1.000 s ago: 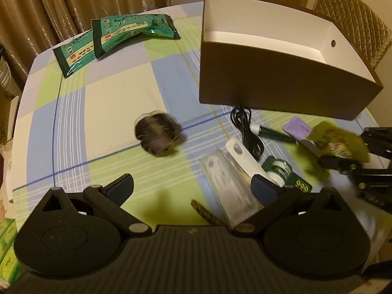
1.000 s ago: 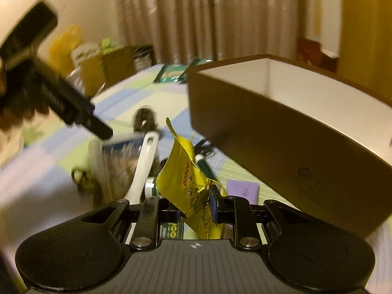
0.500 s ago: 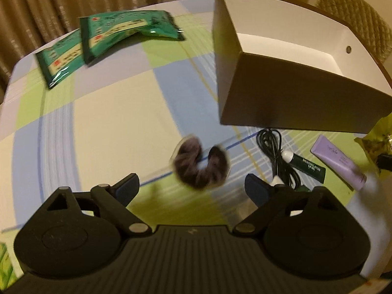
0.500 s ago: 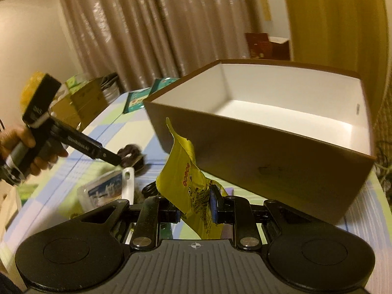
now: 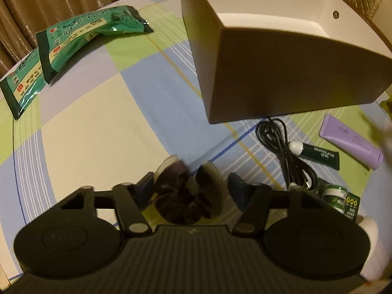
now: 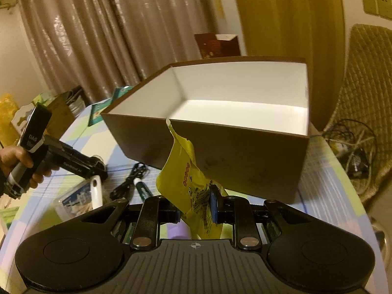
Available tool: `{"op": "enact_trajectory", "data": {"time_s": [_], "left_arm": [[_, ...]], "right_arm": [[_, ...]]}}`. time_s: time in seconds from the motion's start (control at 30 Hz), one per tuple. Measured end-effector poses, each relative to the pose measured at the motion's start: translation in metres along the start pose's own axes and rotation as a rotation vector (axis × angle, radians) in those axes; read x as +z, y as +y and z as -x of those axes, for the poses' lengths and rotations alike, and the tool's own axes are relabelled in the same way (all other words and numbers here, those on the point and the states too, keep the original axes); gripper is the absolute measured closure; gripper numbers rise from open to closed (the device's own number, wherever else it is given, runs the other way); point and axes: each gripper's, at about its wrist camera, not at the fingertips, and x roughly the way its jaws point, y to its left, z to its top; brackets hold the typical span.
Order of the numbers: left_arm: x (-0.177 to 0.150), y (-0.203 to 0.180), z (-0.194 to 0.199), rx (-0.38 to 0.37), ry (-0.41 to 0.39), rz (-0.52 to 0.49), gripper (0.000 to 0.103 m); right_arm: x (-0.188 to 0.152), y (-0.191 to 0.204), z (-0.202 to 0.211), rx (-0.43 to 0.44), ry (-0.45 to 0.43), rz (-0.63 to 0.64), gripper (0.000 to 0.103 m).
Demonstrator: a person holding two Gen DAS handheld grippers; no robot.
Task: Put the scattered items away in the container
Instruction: 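Carry the scrunchie and yellow pouch with both grippers over the box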
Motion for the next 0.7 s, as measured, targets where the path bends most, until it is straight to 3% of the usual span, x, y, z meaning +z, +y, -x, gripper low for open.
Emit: {"op": "enact_trajectory", "data": {"time_s": [0.27, 0.7], "left_arm": [[0.000, 0.006, 0.006, 0.005, -0.006, 0.026, 0.079], [0.001, -0.001, 0.060, 0.044, -0.088, 0.042, 0.081]], "right_arm": [[-0.001, -0.008, 0.002, -0.032, 0.032, -0.052, 0.084], [0.001, -0.011, 0.017, -0.037, 0.041, -0.084, 0.084]]}}
